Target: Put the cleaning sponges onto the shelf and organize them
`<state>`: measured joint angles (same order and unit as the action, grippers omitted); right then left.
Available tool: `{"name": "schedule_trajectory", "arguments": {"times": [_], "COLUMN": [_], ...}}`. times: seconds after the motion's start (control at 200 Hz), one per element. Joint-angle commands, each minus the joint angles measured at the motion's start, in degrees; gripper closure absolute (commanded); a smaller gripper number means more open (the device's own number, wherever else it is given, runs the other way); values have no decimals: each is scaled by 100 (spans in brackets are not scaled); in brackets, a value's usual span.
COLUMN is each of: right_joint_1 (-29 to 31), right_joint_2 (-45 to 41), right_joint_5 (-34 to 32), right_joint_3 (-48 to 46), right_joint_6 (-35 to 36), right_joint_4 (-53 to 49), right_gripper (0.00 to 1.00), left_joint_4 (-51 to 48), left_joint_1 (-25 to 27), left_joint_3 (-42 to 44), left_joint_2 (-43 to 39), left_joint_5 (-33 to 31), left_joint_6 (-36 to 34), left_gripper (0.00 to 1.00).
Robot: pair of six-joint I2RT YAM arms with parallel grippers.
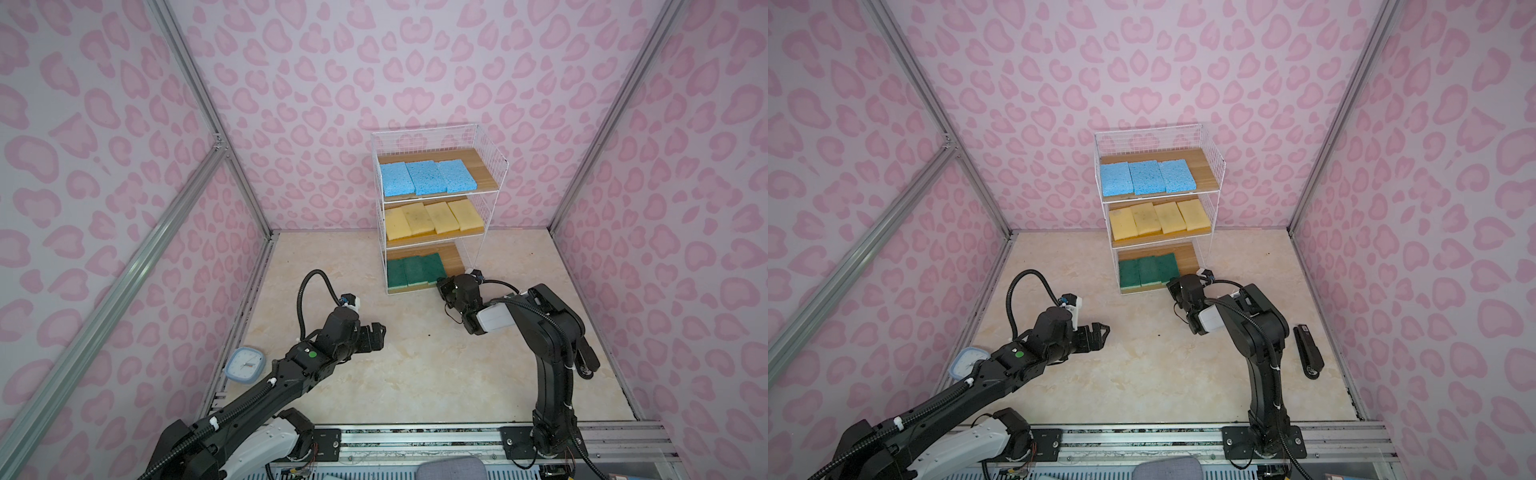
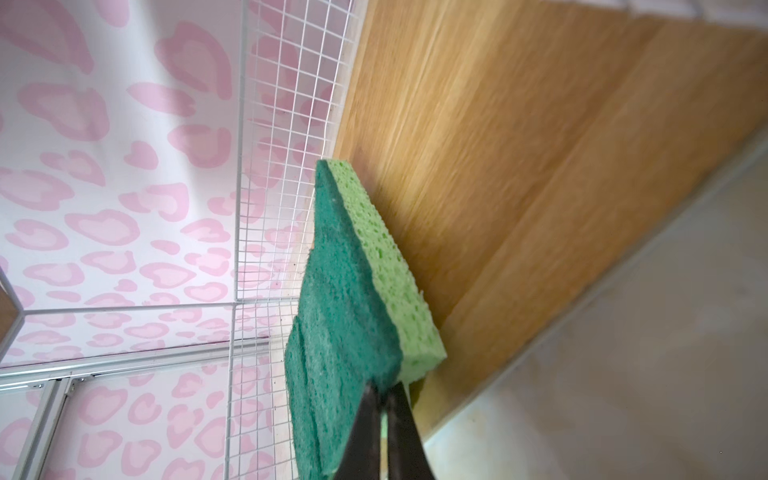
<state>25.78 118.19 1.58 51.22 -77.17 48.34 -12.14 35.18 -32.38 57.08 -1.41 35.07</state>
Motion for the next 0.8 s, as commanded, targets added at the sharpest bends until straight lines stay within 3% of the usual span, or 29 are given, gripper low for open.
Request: {"name": "schedule_trajectory", "arguments": {"times": [0.0,0.085,0.25,0.355,0.505,0.795], "right_joint_1": [6,5,6,-14,-28,-142], "right_joint_2": [55,22,-183,-348,-670,-1902], "right_joint_5": [157,200,236,287,383,753], "right_joint_3": [41,38,-40,-123,-353,-1039], "right_joint_6": [70,92,219,326,480,1148], "right_joint_4": [105,124,-2,-111,-228,-892], "right_gripper": [93,88,59,49,44,43], "left_joint_4": [45,54,79,60,45,295], "left_joint_1": [-16,-12,-11,-16,-12,125], "left_joint_3": [19,46,73,48,17,-168], "left_joint_2": [-27,-38,-74,-72,-124,226], "left_joint_5": [17,26,52,87,126,234], "left_joint_6": [-35,-19,-9,-26,-90,-123], "left_gripper": [5,5,4,1,4,1]}}
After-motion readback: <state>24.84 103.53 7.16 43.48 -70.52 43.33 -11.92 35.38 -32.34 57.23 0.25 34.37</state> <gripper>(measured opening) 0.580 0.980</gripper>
